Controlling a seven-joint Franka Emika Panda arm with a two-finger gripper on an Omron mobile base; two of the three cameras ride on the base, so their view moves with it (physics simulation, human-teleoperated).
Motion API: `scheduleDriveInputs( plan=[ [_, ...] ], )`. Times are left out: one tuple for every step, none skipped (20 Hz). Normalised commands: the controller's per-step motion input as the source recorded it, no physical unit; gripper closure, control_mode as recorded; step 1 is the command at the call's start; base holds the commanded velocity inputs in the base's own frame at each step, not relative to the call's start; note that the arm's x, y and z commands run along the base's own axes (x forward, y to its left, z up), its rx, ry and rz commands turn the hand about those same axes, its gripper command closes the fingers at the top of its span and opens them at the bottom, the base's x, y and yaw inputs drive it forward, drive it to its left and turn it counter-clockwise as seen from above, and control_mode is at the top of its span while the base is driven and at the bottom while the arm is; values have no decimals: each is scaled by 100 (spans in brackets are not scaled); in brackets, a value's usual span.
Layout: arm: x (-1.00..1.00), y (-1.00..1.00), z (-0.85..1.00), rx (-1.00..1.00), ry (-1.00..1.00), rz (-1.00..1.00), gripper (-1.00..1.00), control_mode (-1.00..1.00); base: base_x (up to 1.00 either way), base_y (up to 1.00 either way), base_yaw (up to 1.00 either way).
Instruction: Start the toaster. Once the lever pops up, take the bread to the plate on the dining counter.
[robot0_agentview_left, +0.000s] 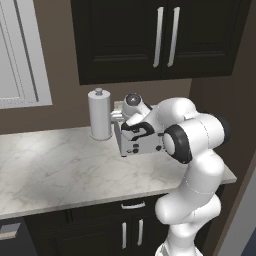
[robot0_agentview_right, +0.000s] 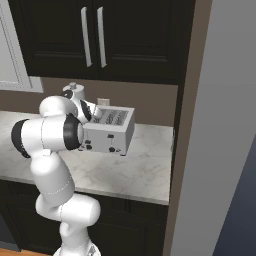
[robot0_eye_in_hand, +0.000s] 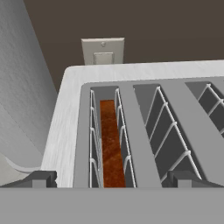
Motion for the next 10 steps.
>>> scheduleDriveInputs(
  plan=[
    [0,0,0,0,0,0,-100,-100,0,0,0],
    [0,0,0,0,0,0,-100,-100,0,0,0],
    [0,0,0,0,0,0,-100,-100,0,0,0],
    [0,0,0,0,0,0,-100,-100,0,0,0],
    [0,0,0,0,0,0,-100,-100,0,0,0],
    [0,0,0,0,0,0,-100,-100,0,0,0],
    [0,0,0,0,0,0,-100,-100,0,0,0],
    [0,0,0,0,0,0,-100,-100,0,0,0],
    [0,0,0,0,0,0,-100,-100,0,0,0],
    [0,0,0,0,0,0,-100,-100,0,0,0]
  ],
)
